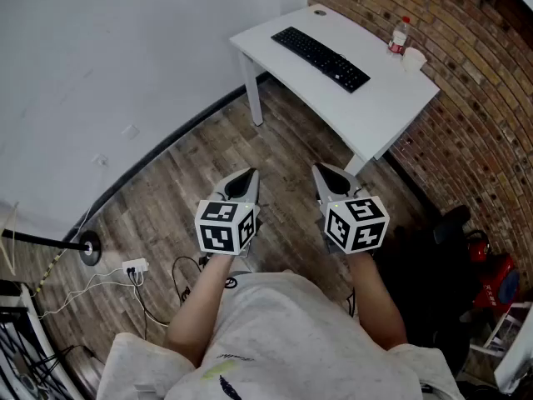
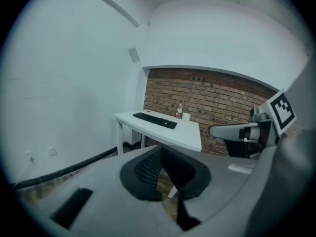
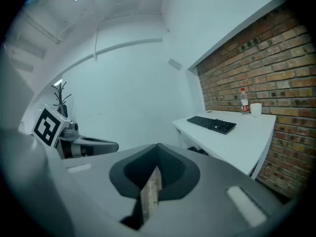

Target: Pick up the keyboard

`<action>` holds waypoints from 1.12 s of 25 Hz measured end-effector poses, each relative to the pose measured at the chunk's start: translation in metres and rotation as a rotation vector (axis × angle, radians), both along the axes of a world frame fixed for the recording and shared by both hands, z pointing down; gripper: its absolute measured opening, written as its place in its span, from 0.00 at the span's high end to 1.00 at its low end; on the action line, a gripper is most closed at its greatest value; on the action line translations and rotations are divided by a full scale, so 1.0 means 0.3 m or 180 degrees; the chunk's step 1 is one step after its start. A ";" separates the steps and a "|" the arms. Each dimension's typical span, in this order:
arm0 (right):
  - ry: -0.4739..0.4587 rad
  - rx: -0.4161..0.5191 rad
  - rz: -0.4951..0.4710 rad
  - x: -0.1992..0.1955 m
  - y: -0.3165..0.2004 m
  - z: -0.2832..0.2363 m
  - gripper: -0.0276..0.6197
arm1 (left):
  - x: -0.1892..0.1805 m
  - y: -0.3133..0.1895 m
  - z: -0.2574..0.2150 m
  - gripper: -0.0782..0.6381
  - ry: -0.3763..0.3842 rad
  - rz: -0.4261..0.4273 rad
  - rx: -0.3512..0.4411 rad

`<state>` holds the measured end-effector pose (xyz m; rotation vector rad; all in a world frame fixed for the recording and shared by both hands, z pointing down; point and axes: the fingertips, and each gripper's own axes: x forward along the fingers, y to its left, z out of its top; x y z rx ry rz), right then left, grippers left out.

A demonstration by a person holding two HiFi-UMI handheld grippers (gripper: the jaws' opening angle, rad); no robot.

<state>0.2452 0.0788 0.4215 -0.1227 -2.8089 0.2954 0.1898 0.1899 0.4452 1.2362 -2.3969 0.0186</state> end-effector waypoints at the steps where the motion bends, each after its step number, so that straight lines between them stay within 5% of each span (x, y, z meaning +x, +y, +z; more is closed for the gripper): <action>1: -0.0005 -0.0017 -0.0010 0.000 0.002 0.001 0.94 | -0.002 0.000 -0.001 0.90 0.0000 -0.0008 0.0000; 16: 0.0000 -0.0110 0.0026 -0.037 -0.025 0.003 0.94 | -0.071 0.006 -0.018 0.90 0.0035 0.0092 -0.0066; 28: 0.0081 -0.0070 0.0198 -0.320 -0.021 0.003 0.94 | -0.384 -0.035 -0.024 0.90 0.0007 0.0409 -0.0047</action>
